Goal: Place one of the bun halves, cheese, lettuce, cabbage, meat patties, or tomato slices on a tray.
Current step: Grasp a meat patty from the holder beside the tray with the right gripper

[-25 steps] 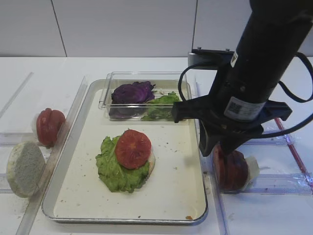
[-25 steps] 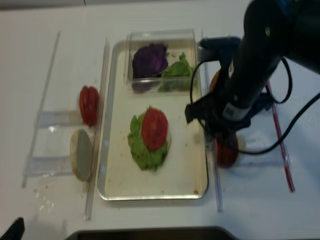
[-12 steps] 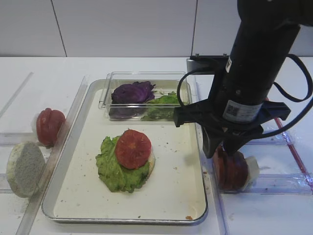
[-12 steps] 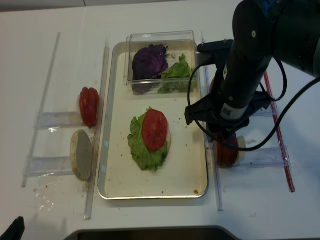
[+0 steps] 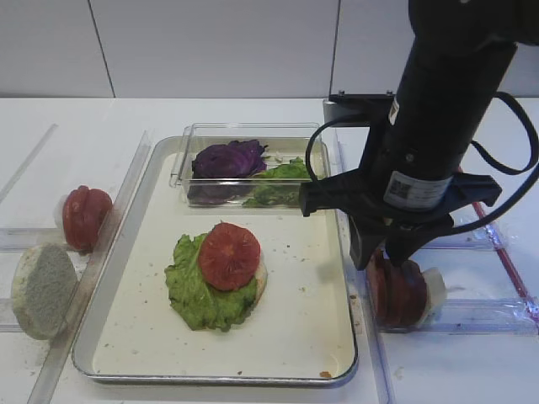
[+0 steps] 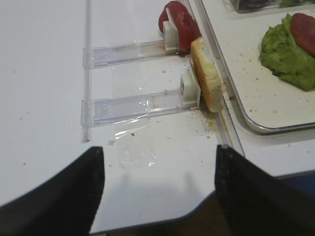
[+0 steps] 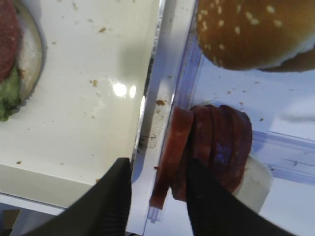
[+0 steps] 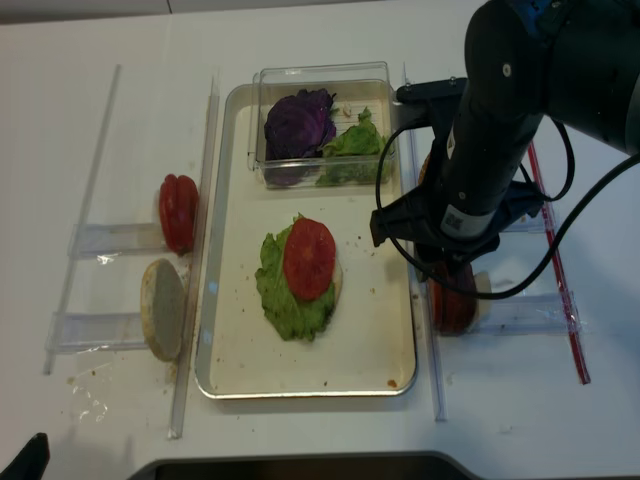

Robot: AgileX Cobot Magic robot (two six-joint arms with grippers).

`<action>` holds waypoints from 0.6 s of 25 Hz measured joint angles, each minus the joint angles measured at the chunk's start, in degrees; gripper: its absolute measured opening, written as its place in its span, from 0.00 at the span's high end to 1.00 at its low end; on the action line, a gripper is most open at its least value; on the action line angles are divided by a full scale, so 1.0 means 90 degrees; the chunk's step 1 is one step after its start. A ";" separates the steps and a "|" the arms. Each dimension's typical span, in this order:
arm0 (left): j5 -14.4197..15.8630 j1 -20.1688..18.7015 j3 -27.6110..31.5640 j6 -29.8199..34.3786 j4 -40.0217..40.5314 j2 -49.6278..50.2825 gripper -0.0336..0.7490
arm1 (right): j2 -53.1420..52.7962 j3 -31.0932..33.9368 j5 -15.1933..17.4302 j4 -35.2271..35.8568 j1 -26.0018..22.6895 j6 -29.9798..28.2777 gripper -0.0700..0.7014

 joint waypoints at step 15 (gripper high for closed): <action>0.0000 0.0000 0.0000 0.0000 0.0000 0.0000 0.40 | 0.0214 0.0000 0.0015 -0.0118 0.0000 0.0000 0.56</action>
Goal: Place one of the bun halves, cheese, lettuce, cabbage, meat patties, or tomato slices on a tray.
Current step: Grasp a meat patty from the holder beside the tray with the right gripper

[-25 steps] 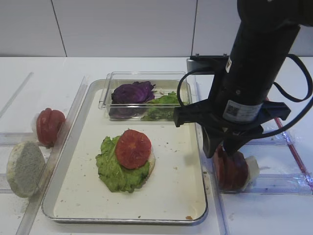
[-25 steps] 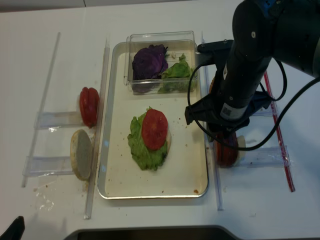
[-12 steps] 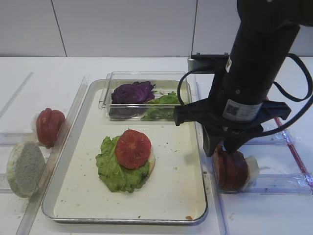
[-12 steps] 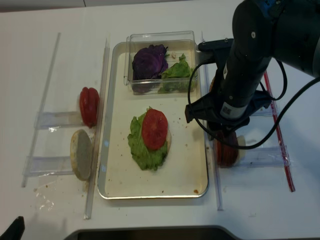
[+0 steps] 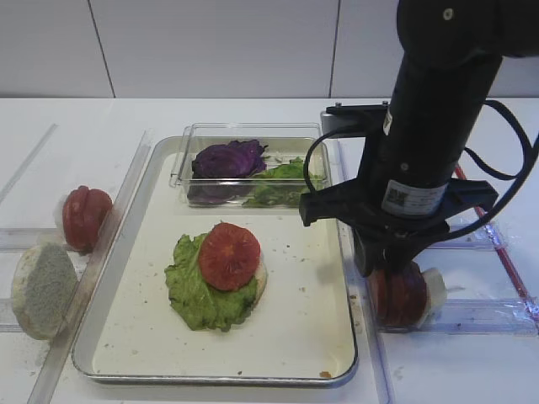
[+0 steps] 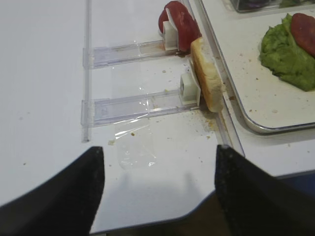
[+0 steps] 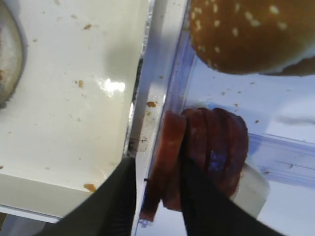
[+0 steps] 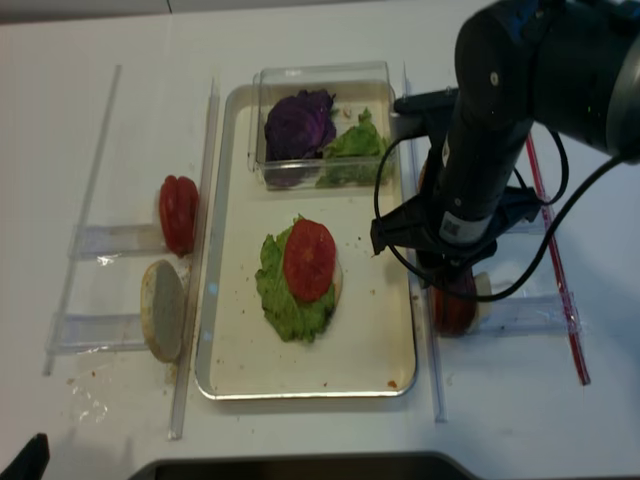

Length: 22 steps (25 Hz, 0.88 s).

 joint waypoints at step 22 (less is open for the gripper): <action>0.0000 0.0000 0.0000 0.0000 0.0000 0.0000 0.40 | 0.0000 -0.0004 0.0213 0.0009 0.0000 -0.0254 0.80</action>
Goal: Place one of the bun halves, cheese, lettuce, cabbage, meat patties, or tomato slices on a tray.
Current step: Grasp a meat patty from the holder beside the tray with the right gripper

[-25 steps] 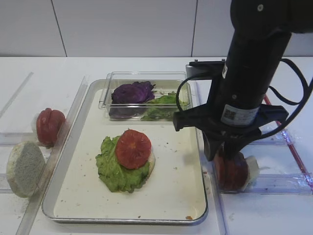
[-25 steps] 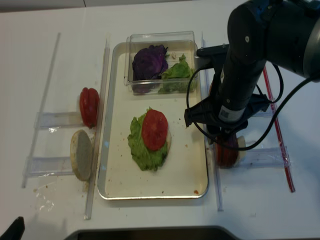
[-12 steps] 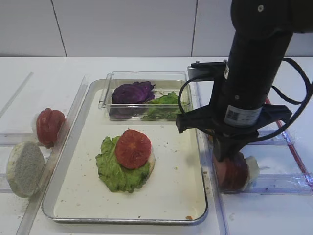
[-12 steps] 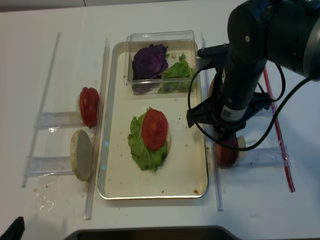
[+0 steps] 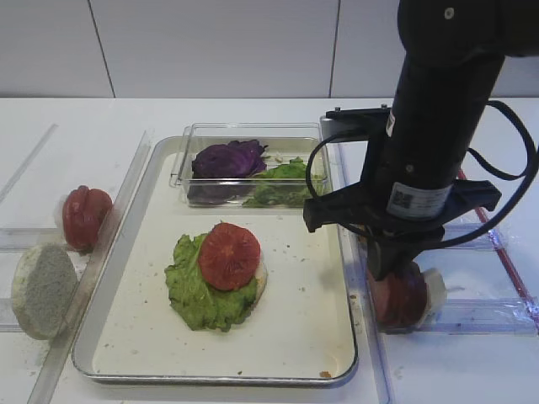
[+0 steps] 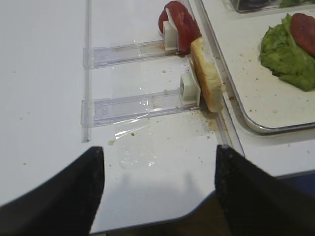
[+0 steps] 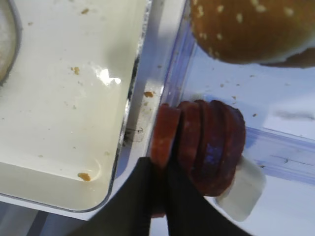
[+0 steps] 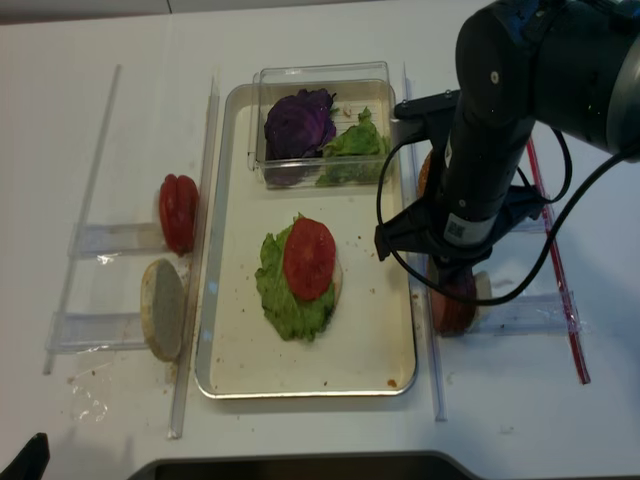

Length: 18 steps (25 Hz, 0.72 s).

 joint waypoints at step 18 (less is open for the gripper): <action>0.0000 0.0000 0.0000 0.0000 0.0000 0.0000 0.40 | 0.0036 -0.0714 0.0300 0.0314 0.0000 -0.0221 0.80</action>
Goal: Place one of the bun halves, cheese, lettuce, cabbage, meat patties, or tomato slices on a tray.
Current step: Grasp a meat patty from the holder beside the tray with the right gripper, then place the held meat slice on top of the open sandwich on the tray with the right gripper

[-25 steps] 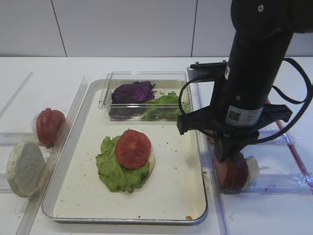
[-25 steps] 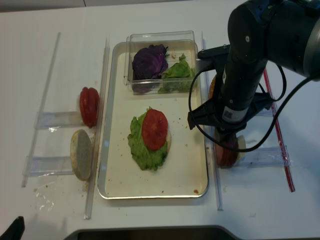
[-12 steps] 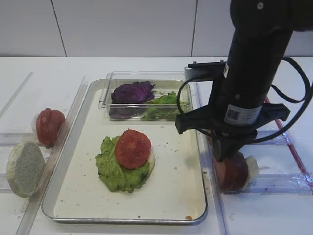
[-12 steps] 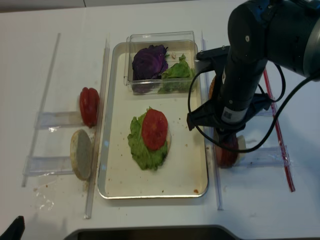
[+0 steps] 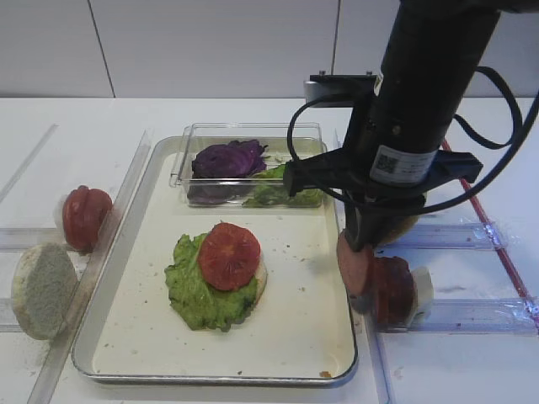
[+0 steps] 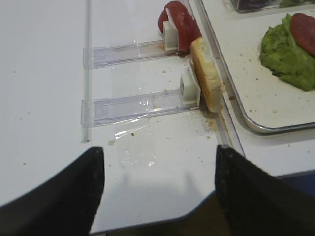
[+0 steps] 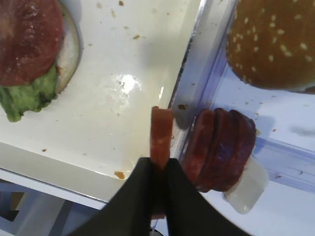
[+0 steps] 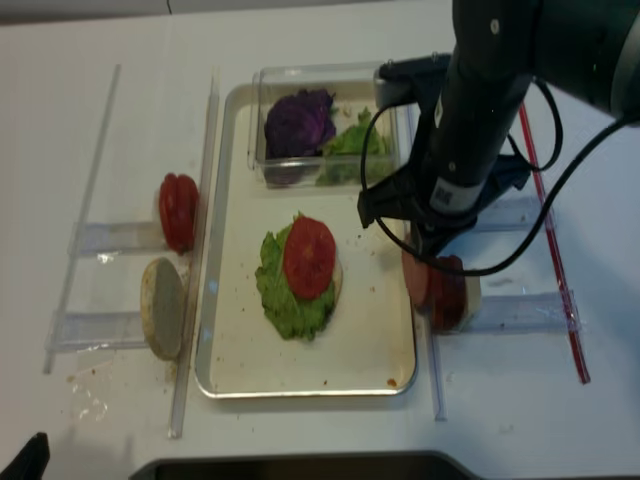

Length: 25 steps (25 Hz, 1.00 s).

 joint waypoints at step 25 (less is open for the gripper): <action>0.0000 0.0000 0.0000 0.0000 0.0000 0.0000 0.40 | -0.0104 0.0042 -0.0955 0.0994 0.0000 -0.0965 0.80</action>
